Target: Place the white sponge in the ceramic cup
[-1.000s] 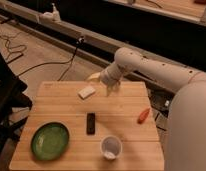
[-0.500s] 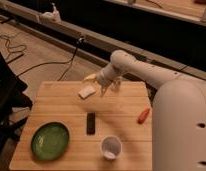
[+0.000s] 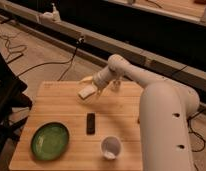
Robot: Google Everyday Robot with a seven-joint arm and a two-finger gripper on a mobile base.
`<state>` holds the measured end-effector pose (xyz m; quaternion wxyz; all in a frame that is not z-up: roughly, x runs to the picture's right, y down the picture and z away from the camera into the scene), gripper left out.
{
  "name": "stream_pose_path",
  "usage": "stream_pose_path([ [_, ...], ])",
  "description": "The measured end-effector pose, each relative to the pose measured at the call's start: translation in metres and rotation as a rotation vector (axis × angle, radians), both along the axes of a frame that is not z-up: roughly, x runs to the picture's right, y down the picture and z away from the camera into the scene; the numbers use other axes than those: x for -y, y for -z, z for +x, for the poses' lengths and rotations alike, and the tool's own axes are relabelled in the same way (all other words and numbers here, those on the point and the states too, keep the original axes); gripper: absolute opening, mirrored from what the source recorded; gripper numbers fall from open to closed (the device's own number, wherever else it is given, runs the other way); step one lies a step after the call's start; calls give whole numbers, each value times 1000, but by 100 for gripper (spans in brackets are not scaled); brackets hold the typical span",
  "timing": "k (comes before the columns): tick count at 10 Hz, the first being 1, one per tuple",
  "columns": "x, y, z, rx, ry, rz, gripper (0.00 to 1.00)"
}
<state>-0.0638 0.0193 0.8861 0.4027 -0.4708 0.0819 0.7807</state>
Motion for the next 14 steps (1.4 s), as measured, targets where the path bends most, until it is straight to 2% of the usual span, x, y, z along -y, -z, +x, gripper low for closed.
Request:
stream_pose_path([
  [2, -1, -21, -2, -18, -9, -13, 78],
  [4, 6, -45, -3, -102, -47, -24, 78],
  [6, 8, -52, -3, -150, -69, -35, 78],
  [9, 9, -52, -2, -154, -72, -36, 78],
  [12, 17, -64, 12, -186, -130, -43, 78],
  [14, 20, -73, 13, -195, -158, -44, 78],
])
